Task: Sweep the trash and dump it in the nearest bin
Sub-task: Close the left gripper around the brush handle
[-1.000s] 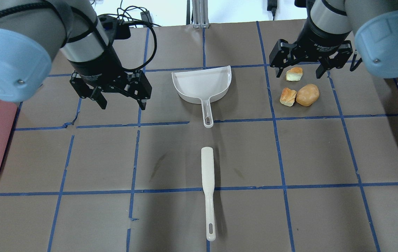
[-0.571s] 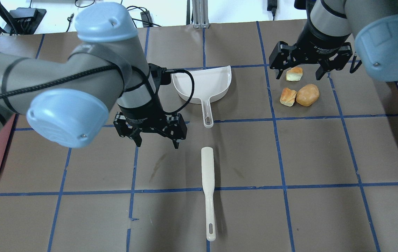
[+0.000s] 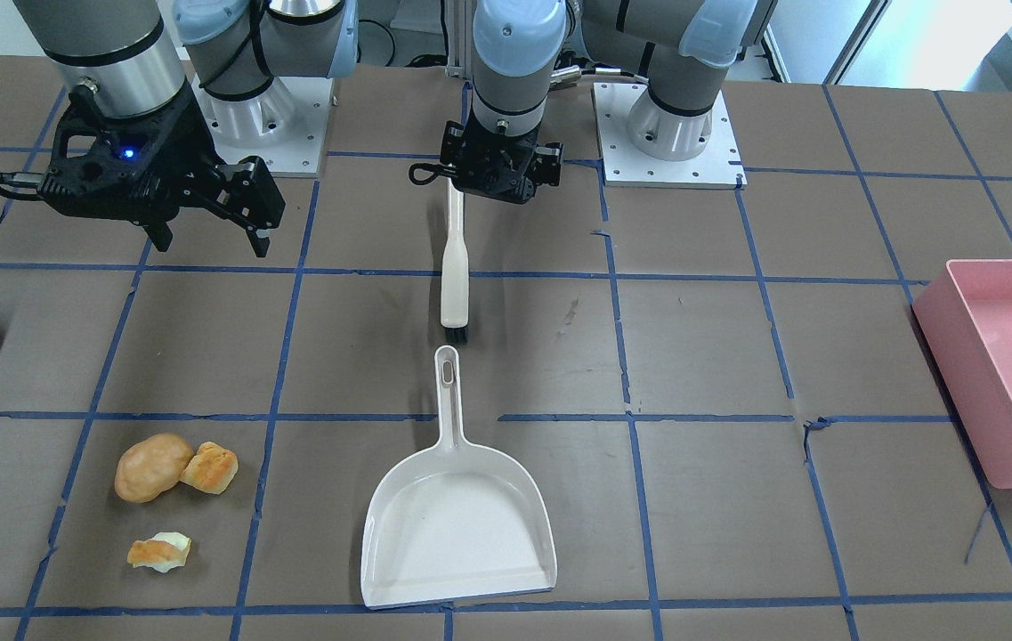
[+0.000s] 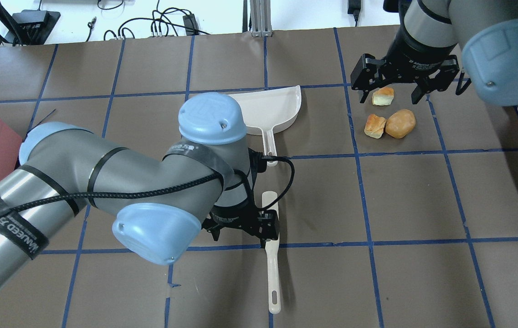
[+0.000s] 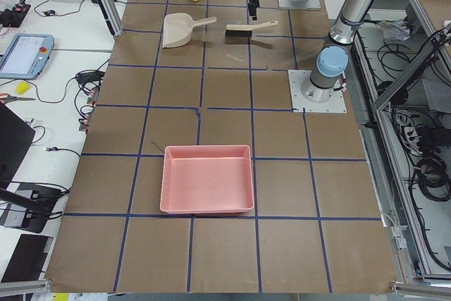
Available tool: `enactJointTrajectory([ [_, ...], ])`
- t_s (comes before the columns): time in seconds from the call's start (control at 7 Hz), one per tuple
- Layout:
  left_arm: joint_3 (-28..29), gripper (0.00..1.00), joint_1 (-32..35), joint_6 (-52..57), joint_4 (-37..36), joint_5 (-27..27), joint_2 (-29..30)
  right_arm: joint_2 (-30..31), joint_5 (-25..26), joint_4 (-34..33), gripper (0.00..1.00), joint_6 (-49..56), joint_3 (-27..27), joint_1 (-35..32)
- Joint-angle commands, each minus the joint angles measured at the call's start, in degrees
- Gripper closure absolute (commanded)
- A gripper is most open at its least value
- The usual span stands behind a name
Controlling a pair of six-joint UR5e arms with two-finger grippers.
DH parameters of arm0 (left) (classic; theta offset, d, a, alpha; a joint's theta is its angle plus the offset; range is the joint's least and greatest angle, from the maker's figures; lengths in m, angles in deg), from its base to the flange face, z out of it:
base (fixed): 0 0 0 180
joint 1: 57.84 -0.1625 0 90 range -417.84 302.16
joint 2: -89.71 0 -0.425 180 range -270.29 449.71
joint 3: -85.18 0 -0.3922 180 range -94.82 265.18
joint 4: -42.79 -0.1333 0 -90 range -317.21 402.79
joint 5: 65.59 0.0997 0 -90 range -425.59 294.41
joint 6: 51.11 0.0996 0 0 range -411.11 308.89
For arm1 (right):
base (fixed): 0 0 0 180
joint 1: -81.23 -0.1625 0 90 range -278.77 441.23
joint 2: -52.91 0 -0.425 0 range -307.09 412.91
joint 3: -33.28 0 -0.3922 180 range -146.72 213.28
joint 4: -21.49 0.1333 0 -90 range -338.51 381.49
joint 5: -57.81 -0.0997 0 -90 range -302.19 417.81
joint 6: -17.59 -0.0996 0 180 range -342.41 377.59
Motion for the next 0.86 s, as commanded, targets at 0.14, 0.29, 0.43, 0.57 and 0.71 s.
enactJointTrajectory([
  [0.14,-2.56,0.02,3.89,-5.19,-2.61,-3.71,0.75,0.15,0.31,0.07,0.00,-0.09,-0.06,-0.03],
  [0.29,-5.18,0.02,4.94,-8.00,-6.72,-3.91,0.84,0.15,0.31,0.07,0.00,-0.09,-0.06,0.06],
  [0.43,-8.60,0.01,5.30,-9.77,-10.50,-3.92,0.84,0.15,0.40,0.16,0.00,-0.09,-0.06,-0.03],
  [0.57,-10.73,0.01,5.83,-12.48,-14.63,-4.00,1.45,0.15,0.31,0.07,0.00,-0.09,-0.06,-0.03],
  [0.71,-10.92,0.01,7.23,-13.64,-16.58,-3.83,3.29,0.15,0.40,0.07,0.00,-0.09,-0.06,-0.03],
])
